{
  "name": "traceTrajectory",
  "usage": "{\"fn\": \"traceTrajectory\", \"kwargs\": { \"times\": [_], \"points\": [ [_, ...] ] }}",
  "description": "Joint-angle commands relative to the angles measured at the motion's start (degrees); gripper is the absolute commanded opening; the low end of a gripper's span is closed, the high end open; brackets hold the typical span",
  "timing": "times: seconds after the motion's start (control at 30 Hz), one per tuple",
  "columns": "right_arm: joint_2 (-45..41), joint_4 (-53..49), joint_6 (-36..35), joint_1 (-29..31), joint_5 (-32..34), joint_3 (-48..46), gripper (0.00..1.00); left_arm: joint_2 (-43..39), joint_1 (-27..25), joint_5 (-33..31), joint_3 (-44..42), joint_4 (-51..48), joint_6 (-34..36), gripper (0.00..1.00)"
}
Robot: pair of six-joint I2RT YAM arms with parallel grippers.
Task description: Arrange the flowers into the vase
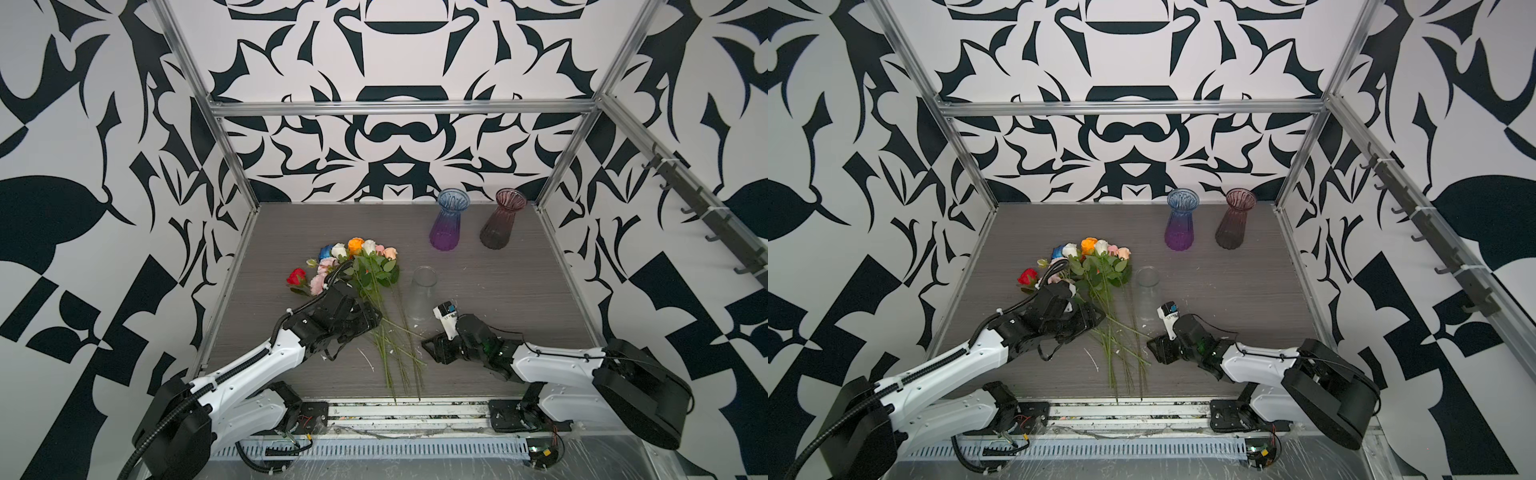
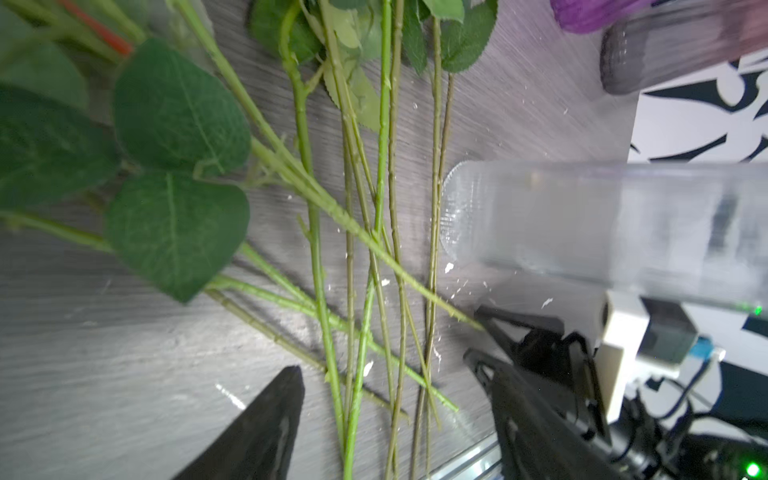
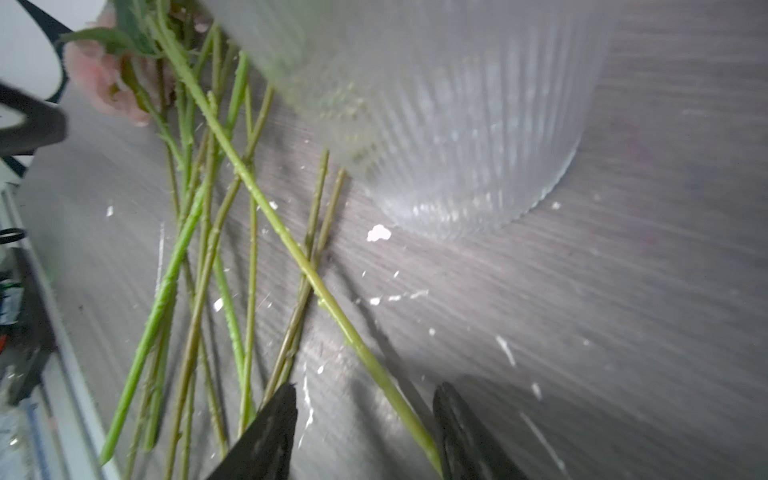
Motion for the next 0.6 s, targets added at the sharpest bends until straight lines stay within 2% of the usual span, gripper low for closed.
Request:
{"fn": "traceTrajectory", "kwargs": {
  "times": [0.0,0.07,0.23,0.37,0.57],
  "points": [
    [-3.34,-3.28,2.79,0.63,-2.83,-2.73,0.57,2.15,1.37,2.41,-0.32,4.81,-3.37,0.71],
    [-6.19,-4.73,2.88,0.62,-2.74,-3.35,0.57,4.10,2.03,2.85,-0.44,6.60,-4.70,0.61],
    [-9.94,-7.28,2.66,0.69,-2.77,-4.36,0.58,9.78,2.76,4.27,0.35,9.92,-6.35,0.46],
    [-9.82,-6.95,2.62,0.63,-3.24,-5.31,0.58,13.65,2.79,3.93,2.22,8.23,-6.46,0.43],
    [-7.63,-4.68,3.23,0.64,-3.40,-5.82,0.59,12.65,2.86,0.95,1.41,6.30,-7.88,0.45]
  ]
}}
